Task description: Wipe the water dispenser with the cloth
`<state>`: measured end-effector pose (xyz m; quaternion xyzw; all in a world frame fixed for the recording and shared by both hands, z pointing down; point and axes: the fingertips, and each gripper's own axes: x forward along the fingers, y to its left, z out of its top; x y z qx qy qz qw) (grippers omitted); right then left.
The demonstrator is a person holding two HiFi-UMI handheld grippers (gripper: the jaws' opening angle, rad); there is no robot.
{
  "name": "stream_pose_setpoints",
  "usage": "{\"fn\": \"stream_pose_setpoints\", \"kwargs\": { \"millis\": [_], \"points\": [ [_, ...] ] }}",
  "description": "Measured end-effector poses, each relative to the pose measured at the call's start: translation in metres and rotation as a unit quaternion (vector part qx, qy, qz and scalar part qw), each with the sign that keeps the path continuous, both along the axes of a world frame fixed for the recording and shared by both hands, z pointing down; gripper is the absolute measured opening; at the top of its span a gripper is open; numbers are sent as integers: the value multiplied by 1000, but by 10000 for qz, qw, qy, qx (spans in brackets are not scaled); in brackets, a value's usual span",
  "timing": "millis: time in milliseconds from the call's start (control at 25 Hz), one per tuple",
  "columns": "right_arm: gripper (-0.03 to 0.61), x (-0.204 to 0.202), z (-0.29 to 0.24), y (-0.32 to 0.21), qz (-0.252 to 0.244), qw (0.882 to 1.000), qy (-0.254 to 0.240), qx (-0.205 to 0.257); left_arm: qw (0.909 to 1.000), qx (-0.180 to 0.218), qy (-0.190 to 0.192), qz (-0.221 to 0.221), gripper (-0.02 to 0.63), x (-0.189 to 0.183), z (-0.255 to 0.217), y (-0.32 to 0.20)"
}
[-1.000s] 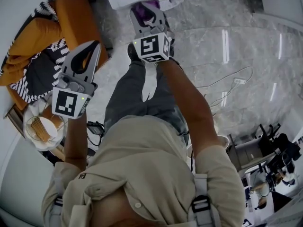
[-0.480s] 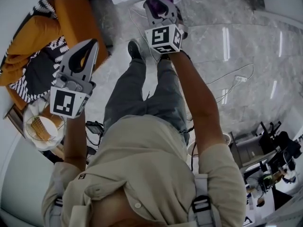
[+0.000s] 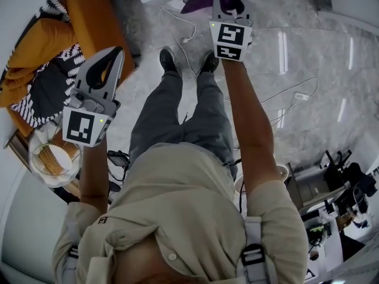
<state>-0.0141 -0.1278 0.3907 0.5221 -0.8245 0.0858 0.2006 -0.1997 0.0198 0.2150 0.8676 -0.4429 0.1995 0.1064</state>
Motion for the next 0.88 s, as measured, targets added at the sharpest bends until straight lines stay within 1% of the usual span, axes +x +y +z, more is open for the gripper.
{"fn": "stream_pose_setpoints", "kwargs": {
  "millis": [80, 160, 320, 400, 560, 800, 880],
  "points": [
    [120, -15, 2, 8, -123, 9995, -291, -45, 10000, -22, 10, 4, 17, 2, 4, -1],
    [120, -48, 2, 22, -522, 9978, -415, -36, 10000, -37, 20, 7, 17, 4, 6, -1],
    [120, -135, -4, 59, -1405, 9890, -457, 41, 10000, -57, 29, -15, 17, -3, 7, 0],
    [124, -160, -2, 68, -1480, 9880, -427, 85, 10000, -63, 30, -36, 17, -7, 10, 2],
    [121, -160, 8, 69, -1332, 9903, -398, -2, 9999, -96, 39, -68, 17, -15, 19, 4],
    [121, -159, 13, 71, -1412, 9894, -193, 278, 9998, -192, 56, 34, 17, -17, 28, 10],
    [121, -161, 25, 71, -1407, 9897, -187, 200, 9997, -210, 61, 106, 17, -16, 31, 9]
  ]
}}
